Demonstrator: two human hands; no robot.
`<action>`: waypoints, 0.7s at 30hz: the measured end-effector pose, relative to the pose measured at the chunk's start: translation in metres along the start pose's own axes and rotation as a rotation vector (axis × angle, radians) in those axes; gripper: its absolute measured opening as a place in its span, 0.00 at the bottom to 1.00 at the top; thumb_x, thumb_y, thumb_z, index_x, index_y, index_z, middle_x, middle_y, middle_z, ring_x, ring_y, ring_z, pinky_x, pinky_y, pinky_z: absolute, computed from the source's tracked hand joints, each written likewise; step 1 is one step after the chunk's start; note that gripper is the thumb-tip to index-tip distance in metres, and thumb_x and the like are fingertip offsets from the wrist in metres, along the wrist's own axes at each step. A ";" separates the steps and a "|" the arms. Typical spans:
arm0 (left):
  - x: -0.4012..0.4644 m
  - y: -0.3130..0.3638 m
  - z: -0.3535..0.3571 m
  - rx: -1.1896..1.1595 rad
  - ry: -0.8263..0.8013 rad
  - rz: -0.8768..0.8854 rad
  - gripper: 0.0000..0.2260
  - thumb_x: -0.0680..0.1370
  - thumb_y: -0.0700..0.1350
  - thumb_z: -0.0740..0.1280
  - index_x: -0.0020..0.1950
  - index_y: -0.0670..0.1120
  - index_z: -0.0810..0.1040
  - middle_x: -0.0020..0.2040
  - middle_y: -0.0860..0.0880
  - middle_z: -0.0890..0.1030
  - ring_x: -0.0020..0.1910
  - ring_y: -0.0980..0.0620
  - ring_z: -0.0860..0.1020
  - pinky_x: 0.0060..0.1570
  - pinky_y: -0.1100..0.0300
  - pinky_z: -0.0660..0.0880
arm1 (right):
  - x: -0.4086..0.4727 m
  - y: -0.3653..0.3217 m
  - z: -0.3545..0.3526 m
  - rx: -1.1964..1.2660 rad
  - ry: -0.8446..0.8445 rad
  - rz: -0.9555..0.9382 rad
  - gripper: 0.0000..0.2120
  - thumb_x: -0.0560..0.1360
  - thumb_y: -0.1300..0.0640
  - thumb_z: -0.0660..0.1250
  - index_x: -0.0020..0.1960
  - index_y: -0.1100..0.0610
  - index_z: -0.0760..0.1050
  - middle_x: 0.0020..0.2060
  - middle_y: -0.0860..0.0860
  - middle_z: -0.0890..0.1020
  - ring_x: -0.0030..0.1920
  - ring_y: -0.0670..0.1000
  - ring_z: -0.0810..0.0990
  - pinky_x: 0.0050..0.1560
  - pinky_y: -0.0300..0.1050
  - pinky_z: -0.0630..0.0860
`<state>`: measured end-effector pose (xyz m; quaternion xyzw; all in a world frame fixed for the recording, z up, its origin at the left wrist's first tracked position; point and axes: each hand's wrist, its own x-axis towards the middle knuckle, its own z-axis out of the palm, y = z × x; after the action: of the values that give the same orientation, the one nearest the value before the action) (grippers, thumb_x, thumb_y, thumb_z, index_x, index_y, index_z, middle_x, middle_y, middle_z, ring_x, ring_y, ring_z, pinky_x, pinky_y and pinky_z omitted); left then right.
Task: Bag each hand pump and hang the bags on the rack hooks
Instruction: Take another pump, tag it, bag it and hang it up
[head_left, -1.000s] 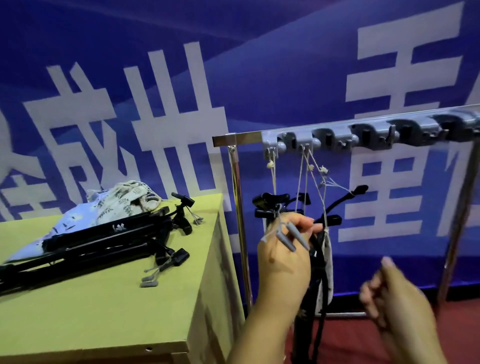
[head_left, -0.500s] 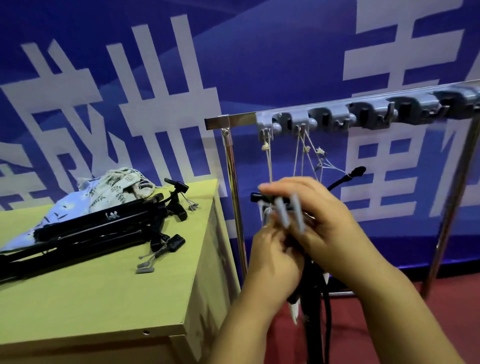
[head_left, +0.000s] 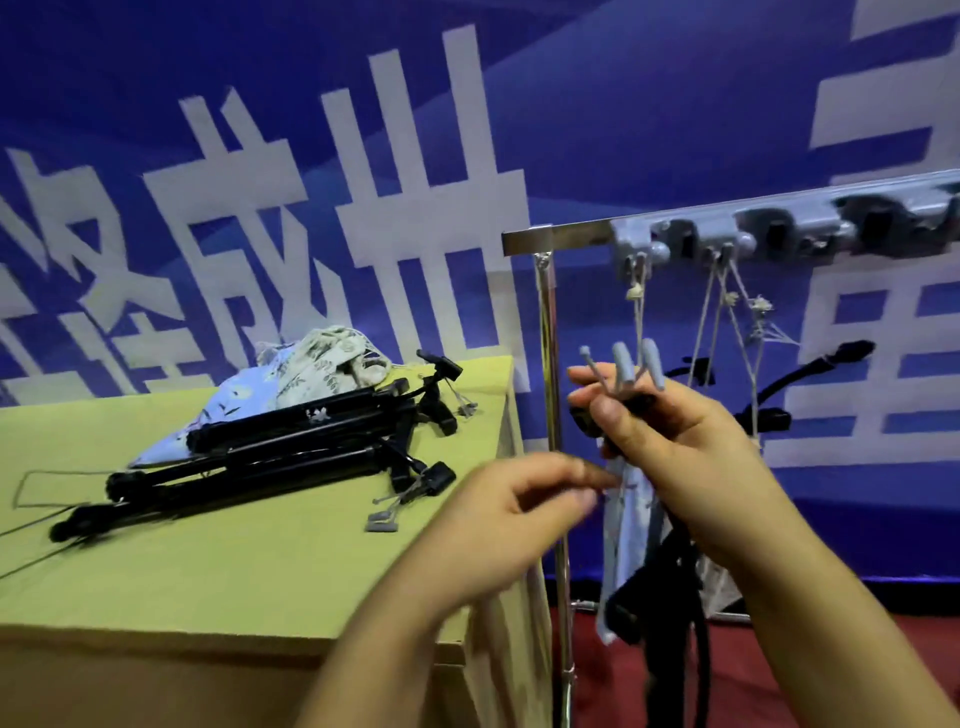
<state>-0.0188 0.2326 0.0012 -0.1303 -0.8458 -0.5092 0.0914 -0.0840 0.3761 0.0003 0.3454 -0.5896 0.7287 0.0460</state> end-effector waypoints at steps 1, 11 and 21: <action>-0.002 0.001 -0.021 0.019 0.058 -0.008 0.11 0.77 0.36 0.66 0.46 0.53 0.81 0.43 0.54 0.85 0.44 0.61 0.81 0.47 0.68 0.74 | 0.003 0.001 0.002 0.015 -0.006 0.014 0.08 0.67 0.54 0.65 0.42 0.49 0.82 0.44 0.38 0.85 0.47 0.39 0.82 0.43 0.31 0.75; 0.157 -0.115 -0.199 0.461 0.488 -0.495 0.09 0.77 0.34 0.60 0.52 0.39 0.78 0.46 0.40 0.83 0.39 0.48 0.78 0.40 0.59 0.74 | 0.043 0.063 0.013 0.110 0.067 0.199 0.21 0.58 0.37 0.72 0.37 0.55 0.79 0.28 0.58 0.81 0.29 0.59 0.75 0.37 0.53 0.68; 0.205 -0.184 -0.191 0.758 -0.080 -0.537 0.14 0.80 0.38 0.57 0.55 0.50 0.80 0.53 0.52 0.78 0.54 0.53 0.74 0.51 0.66 0.65 | 0.080 0.123 0.015 0.097 0.076 0.329 0.34 0.51 0.27 0.70 0.41 0.55 0.80 0.22 0.56 0.74 0.20 0.49 0.70 0.22 0.34 0.63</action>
<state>-0.2670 0.0069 -0.0048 0.1162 -0.9789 -0.1642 -0.0353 -0.1962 0.2990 -0.0554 0.2184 -0.6003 0.7664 -0.0681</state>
